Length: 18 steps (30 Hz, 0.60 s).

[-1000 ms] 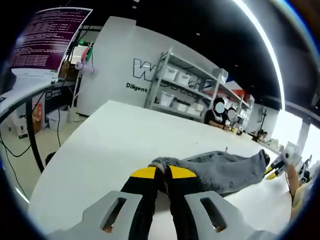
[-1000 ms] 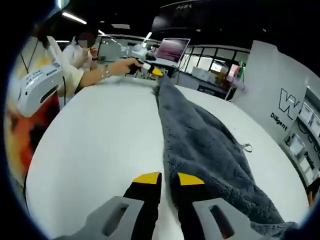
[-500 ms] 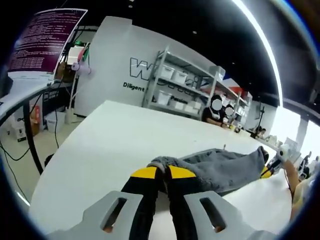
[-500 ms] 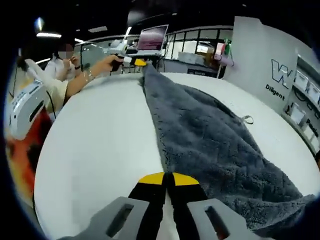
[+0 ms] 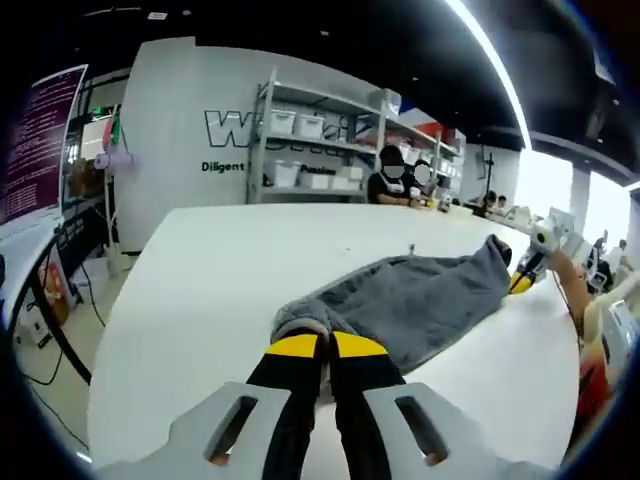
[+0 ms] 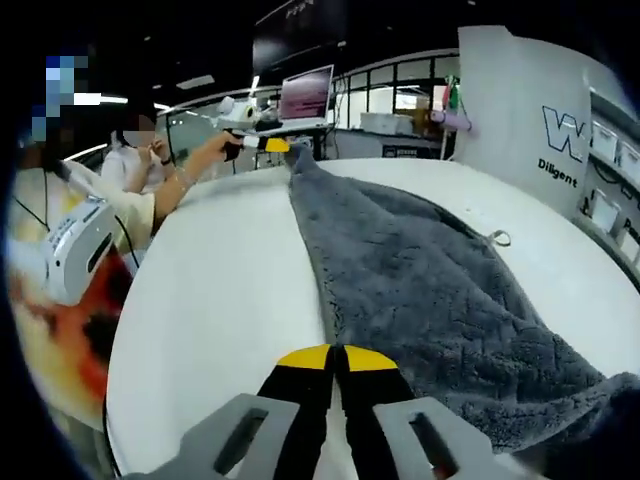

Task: Fold the towel on the table until its edges align and the towel forms a compact rectangular stack.

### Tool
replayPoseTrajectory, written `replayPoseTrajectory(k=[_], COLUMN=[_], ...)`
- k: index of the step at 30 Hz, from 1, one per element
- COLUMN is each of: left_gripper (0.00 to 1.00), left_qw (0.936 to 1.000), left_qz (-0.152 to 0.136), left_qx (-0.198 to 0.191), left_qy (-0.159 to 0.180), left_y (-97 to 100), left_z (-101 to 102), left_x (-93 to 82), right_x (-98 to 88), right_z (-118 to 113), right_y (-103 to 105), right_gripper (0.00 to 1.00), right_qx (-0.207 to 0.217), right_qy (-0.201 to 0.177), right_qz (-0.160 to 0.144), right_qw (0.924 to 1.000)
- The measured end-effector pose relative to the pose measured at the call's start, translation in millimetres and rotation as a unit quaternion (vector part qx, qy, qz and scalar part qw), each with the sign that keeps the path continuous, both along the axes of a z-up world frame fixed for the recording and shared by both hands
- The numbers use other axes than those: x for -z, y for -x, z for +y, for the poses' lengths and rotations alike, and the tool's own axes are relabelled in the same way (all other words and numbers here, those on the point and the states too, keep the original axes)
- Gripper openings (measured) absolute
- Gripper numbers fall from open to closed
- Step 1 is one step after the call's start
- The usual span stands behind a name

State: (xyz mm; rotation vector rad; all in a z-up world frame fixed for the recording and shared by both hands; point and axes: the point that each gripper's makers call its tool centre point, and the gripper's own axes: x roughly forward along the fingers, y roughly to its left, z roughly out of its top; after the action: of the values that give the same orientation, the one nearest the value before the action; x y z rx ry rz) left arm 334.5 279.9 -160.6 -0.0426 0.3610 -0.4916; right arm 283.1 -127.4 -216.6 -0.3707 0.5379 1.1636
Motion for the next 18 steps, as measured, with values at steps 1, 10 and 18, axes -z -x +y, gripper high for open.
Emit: replayPoseTrajectory(k=[1, 10, 18], left_gripper=[0.03, 0.03, 0.03], left_qw=[0.9998, 0.9957, 0.9896], left_qz=[0.011, 0.073, 0.118], left_qx=[0.012, 0.049, 0.078], left_qy=[0.007, -0.029, -0.025], left_y=[7.7, 70.8, 116.3], left_z=[-3.6, -15.6, -35.9], left_x=[4.4, 37.0, 52.1], right_x=[-0.4, 4.3, 6.4], right_z=[-1.9, -23.4, -34.6], right_y=[5.4, 34.5, 55.9], right_gripper=[0.0, 0.0, 0.0], right_qx=[-0.005, 0.005, -0.003], right_qy=[-0.001, -0.005, 0.009], right_qz=[0.002, 0.047, 0.055], right_qw=[1.0, 0.9989, 0.9984])
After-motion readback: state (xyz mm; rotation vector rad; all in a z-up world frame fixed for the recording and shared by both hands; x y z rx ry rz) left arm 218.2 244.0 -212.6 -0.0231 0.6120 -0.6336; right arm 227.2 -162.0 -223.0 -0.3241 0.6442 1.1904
